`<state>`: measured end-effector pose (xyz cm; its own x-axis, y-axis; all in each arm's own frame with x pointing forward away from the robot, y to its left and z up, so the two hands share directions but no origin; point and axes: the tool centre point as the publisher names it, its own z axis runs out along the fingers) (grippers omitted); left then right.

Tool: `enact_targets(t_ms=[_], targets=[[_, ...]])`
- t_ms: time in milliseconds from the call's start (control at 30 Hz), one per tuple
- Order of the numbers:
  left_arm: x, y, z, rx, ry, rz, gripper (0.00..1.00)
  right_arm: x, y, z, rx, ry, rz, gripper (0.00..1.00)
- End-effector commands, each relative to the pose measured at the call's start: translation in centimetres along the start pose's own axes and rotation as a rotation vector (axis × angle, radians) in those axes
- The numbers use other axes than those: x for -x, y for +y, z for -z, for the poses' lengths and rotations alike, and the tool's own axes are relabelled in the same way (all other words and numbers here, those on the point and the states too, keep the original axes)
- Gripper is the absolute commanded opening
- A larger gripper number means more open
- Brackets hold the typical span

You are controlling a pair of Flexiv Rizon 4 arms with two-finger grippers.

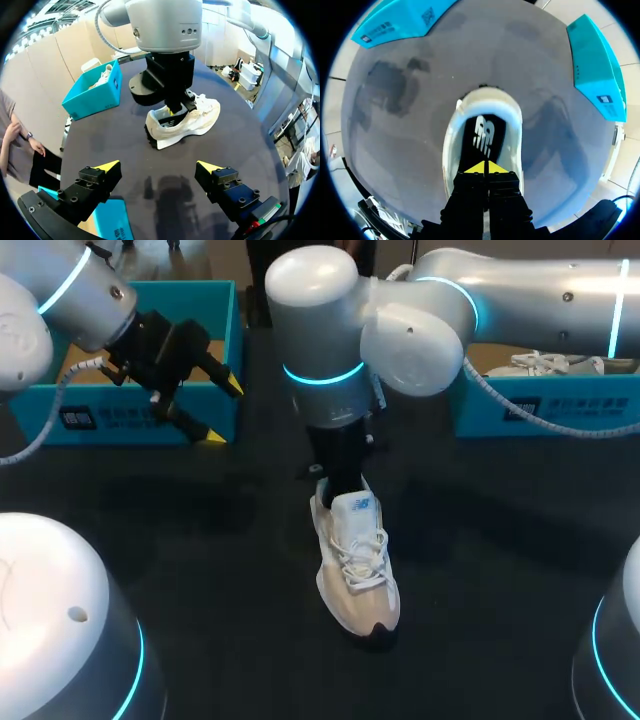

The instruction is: Take the shoe out of the shoebox, open the shoe tongue, remove and reinsert the insole, then place the shoe into the shoebox

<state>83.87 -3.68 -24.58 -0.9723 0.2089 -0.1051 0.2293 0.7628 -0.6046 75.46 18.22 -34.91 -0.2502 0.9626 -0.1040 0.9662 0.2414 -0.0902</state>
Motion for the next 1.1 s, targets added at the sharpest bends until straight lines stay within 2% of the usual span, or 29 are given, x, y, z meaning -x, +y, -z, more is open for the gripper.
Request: enact_targets(t_ms=[33,67,267,433,467,533,900,1100], targets=[[-0.1,0.0,0.1,0.005,-0.001,0.000,1.00,0.2,-1.1,0.0,-0.015,0.017,-0.004,0.00],[-0.1,0.0,0.1,0.005,-0.001,0.000,1.00,0.2,-1.3,-0.1,-0.024,0.021,-0.005,0.00],[-0.1,0.0,0.1,0.005,-0.001,0.000,1.00,0.2,-1.9,0.1,-0.034,0.028,-0.014,0.40],[-0.1,0.0,0.1,0.005,-0.001,0.000,1.00,0.1,-1.7,-0.1,-0.034,0.031,-0.013,0.49],[-0.1,0.0,0.1,0.005,-0.001,0.000,1.00,0.1,-1.6,-0.2,-0.034,0.032,-0.013,0.55],[-0.1,0.0,0.1,0.005,-0.001,0.000,1.00,0.1,-1.4,-0.2,-0.033,0.034,-0.012,0.73],[-0.1,0.0,0.1,0.005,-0.001,0.000,1.00,0.2,-0.9,-0.3,-0.028,0.033,-0.004,0.81],[-0.1,0.0,0.1,0.005,-0.001,0.000,1.00,0.3,-0.9,-0.1,-0.024,0.026,-0.005,0.91]])
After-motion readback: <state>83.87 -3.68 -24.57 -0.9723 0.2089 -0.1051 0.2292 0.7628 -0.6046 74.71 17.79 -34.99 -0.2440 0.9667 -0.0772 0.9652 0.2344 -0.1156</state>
